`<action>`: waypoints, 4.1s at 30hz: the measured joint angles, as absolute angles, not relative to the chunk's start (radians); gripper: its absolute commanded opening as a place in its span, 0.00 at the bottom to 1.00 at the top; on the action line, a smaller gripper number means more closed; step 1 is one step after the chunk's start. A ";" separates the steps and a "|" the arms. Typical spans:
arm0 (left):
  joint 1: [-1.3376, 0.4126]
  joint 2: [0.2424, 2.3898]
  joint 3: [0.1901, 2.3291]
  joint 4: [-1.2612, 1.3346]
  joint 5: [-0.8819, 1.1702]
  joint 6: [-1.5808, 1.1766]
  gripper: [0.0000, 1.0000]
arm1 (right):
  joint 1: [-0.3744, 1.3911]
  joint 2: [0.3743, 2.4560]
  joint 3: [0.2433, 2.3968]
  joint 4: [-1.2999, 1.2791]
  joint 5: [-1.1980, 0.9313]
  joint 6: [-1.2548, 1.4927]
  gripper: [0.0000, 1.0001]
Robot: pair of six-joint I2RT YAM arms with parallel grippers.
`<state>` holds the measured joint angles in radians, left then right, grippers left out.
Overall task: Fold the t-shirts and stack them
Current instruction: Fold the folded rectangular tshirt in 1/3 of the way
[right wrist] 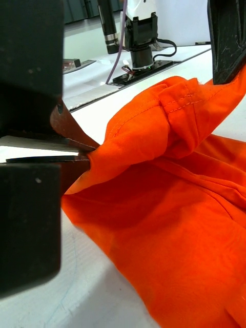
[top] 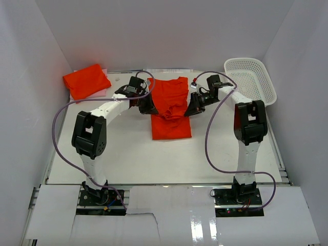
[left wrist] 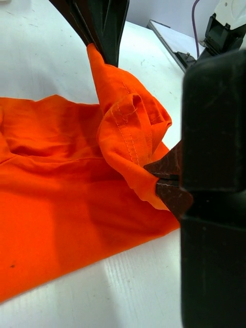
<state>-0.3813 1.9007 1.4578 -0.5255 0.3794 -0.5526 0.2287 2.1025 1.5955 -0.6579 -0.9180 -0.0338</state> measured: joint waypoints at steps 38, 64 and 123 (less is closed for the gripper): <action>-0.381 2.056 1.521 -0.415 0.314 -0.502 0.18 | 0.215 2.283 1.747 -0.575 -0.893 -0.005 0.33; -0.381 1.769 1.398 -0.245 0.145 -0.477 0.61 | 0.181 2.033 1.655 -0.324 -0.849 -0.001 0.35; -0.579 1.887 0.746 0.579 0.393 -0.615 0.00 | 0.426 2.402 1.727 -0.296 -1.185 -0.074 0.08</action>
<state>-0.5789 1.8870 0.7456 0.5793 0.3931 -0.6147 0.4263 2.4016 1.7271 -0.2962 -1.1854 -0.0738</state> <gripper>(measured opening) 0.025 0.078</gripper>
